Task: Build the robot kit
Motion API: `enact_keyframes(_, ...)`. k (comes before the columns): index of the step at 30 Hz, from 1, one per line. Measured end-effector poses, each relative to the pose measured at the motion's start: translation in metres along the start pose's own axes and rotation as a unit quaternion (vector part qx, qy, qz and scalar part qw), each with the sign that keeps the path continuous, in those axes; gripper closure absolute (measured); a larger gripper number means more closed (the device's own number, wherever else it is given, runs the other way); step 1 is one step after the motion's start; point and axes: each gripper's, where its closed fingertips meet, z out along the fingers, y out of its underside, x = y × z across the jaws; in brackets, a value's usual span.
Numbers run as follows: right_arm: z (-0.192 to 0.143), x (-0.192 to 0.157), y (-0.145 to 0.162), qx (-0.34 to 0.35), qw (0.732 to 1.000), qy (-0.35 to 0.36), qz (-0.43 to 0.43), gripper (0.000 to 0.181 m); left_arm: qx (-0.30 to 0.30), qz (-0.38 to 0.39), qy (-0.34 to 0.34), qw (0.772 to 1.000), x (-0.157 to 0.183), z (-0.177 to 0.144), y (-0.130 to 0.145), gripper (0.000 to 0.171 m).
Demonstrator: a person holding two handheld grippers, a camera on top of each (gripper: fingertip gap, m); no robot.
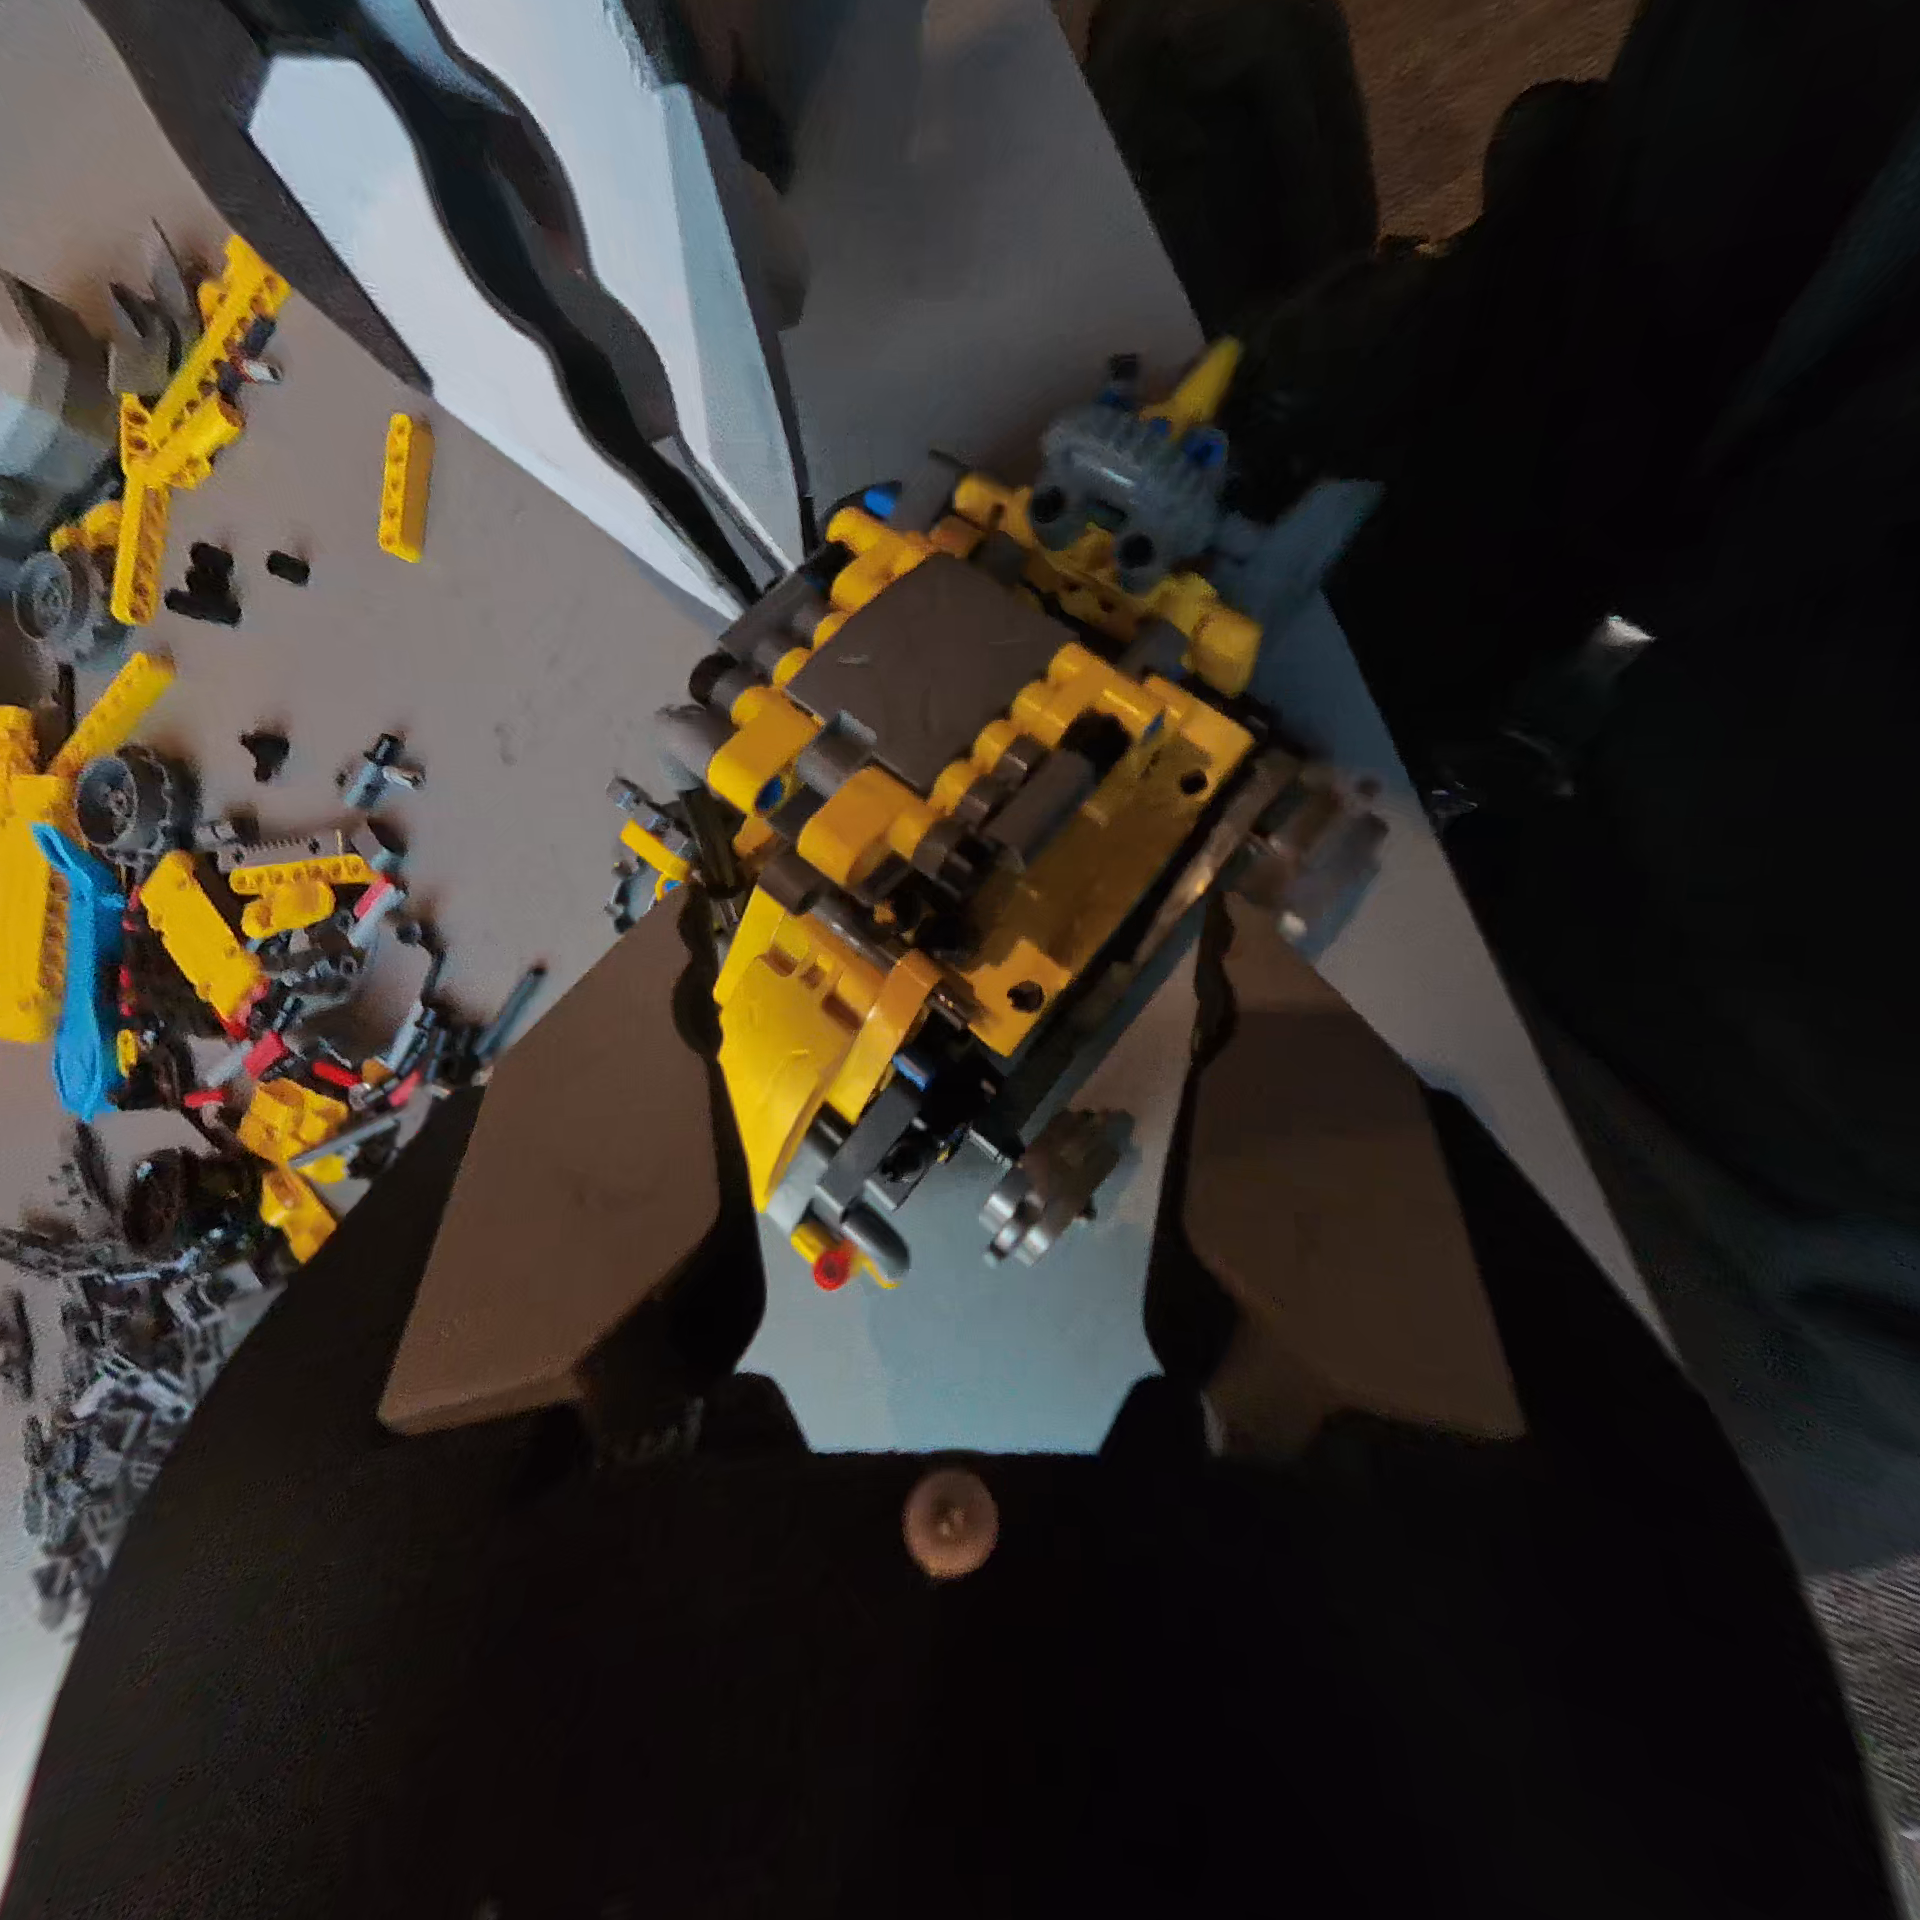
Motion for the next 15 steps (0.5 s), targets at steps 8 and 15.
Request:
enact_keyframes(8, 0.005, 0.006, -0.005, -0.005, 0.999, -0.048, -0.006, 0.173, -0.011, 0.098, 0.054, 0.994, -0.005, -0.017, 0.0, 0.071)
enact_keyframes(15, 0.004, 0.002, -0.001, -0.022, 0.996, -0.079, -0.02, 0.176, -0.047, 0.161, 0.105, 0.98, 0.003, 0.025, 0.006, 0.069)
